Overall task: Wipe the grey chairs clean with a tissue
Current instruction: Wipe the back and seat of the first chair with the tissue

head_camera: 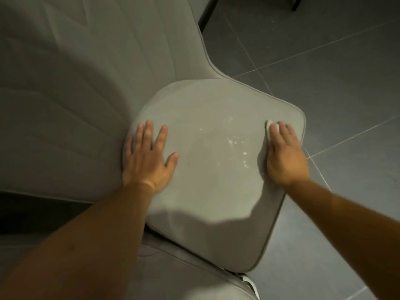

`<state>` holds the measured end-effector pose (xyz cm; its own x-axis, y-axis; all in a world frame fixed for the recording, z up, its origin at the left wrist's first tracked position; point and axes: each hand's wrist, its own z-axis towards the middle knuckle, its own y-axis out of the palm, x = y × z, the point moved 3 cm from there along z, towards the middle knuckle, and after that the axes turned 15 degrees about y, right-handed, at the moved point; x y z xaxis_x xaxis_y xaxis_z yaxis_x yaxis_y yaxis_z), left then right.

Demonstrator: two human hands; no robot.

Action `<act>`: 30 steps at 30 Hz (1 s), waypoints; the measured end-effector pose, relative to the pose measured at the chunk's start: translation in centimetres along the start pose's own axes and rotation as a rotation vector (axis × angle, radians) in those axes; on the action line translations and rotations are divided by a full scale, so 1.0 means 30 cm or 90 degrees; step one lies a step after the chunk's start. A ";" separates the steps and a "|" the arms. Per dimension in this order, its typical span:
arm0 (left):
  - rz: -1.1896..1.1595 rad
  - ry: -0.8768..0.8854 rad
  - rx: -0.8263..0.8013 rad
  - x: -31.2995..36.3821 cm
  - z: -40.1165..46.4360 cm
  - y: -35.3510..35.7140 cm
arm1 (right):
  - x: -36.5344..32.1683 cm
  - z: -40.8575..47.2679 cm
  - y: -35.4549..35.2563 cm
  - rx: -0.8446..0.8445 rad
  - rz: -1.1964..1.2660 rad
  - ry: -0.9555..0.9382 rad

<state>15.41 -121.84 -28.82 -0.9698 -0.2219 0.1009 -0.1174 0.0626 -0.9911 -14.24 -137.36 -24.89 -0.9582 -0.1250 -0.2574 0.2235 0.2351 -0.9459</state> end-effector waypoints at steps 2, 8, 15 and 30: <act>-0.003 0.003 0.005 0.002 0.000 -0.004 | -0.002 -0.101 -0.002 -0.032 0.030 -0.049; 0.017 0.000 -0.006 0.002 0.008 0.014 | -0.128 0.031 -0.056 0.039 0.044 -0.206; 0.029 0.005 0.002 0.004 0.006 0.012 | -0.365 0.304 0.070 -0.002 -0.030 -0.148; 0.006 0.004 0.001 0.001 0.007 0.010 | -0.334 0.056 -0.064 -0.073 0.084 -0.372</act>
<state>15.39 -122.04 -29.14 -0.9723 -0.2147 0.0925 -0.1083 0.0633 -0.9921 -4.77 -138.19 -20.82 -0.6598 -0.5889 -0.4668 0.2814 0.3824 -0.8801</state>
